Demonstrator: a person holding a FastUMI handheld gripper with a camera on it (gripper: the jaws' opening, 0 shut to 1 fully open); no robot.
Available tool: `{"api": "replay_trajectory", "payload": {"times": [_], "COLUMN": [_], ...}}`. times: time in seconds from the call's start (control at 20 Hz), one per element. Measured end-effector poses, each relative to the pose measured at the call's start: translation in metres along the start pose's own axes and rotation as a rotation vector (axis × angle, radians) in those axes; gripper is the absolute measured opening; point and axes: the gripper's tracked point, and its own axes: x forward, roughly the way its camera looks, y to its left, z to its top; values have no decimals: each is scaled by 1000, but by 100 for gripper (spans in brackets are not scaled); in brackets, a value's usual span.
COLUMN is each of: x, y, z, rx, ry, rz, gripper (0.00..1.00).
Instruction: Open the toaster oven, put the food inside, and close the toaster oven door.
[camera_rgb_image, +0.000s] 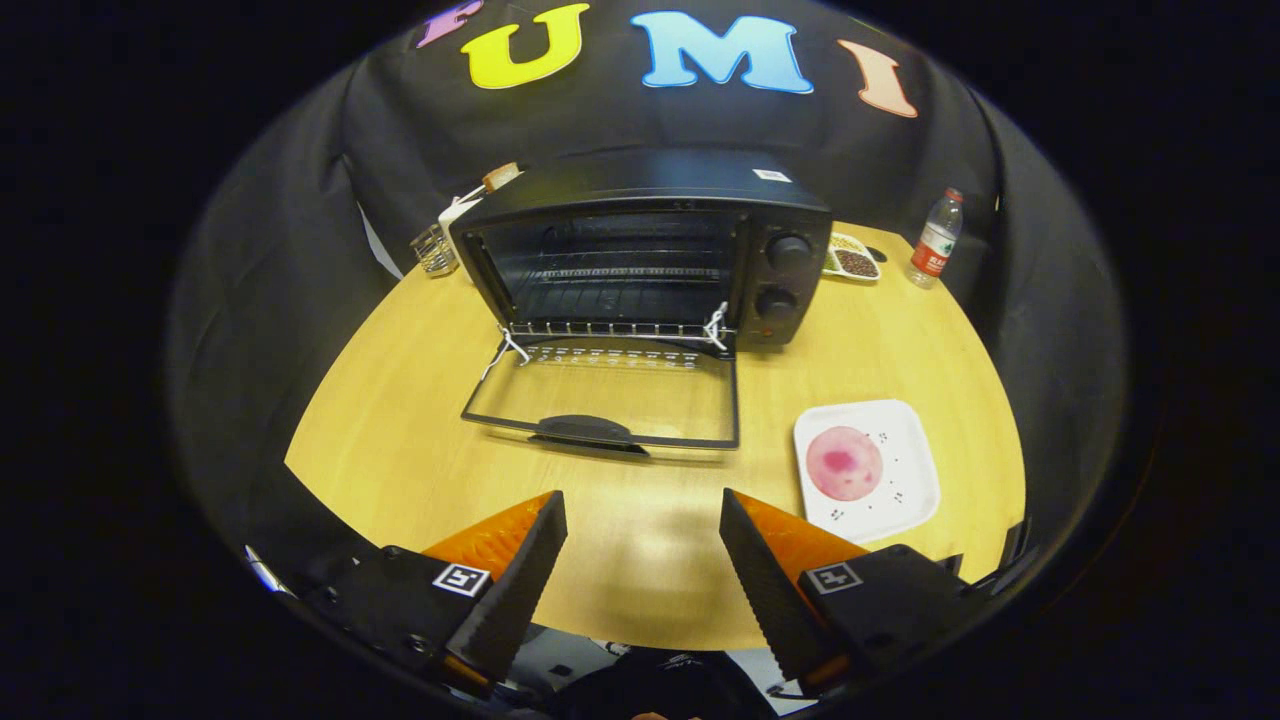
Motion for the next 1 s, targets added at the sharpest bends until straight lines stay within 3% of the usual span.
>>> {"api": "replay_trajectory", "payload": {"times": [0.35, 0.55, 1.0], "x": [-2, 4, 12], "y": [-45, -62, -105], "z": [10, 9, -8], "rx": [57, 106, 32], "ry": [-38, -8, 105], "rz": [-66, -53, -12], "gripper": [98, 99, 99]}}
